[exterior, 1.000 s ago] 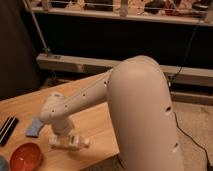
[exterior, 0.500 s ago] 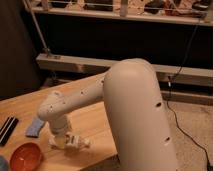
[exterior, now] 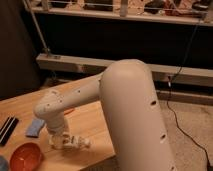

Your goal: Place the bottle in the ceramic bowl

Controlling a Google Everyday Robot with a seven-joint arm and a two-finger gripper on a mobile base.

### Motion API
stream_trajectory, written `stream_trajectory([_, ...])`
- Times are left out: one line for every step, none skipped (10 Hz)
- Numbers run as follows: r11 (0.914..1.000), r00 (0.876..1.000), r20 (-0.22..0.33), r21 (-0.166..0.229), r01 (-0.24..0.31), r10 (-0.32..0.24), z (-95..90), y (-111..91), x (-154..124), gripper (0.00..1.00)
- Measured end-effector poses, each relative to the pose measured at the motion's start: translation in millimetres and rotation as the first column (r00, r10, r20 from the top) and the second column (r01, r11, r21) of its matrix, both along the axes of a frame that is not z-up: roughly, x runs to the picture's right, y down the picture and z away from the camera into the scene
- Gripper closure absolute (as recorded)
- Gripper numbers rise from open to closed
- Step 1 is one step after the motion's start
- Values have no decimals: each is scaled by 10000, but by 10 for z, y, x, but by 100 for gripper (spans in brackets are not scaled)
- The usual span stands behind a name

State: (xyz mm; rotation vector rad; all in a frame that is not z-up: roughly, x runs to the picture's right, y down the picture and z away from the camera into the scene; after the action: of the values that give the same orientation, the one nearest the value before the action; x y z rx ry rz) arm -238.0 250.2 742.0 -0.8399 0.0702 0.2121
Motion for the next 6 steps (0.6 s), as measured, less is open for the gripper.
stream_trajectory([10000, 9999, 133, -8, 77, -77, -23, 29, -59, 35])
stream_trajectory([9999, 9996, 257, 19, 109, -110, -37, 42, -105, 35])
stream_trajectory([9998, 9991, 384, 59, 166, -168, -47, 60, -149, 35])
stream_trajectory([9995, 9982, 523, 147, 273, -280, -53, 80, -189, 35])
stream_trajectory([9990, 9975, 588, 240, 382, -396, -56, 83, -200, 35])
stream_trajectory([9980, 9963, 661, 353, 526, -548, -58, 94, -208, 35])
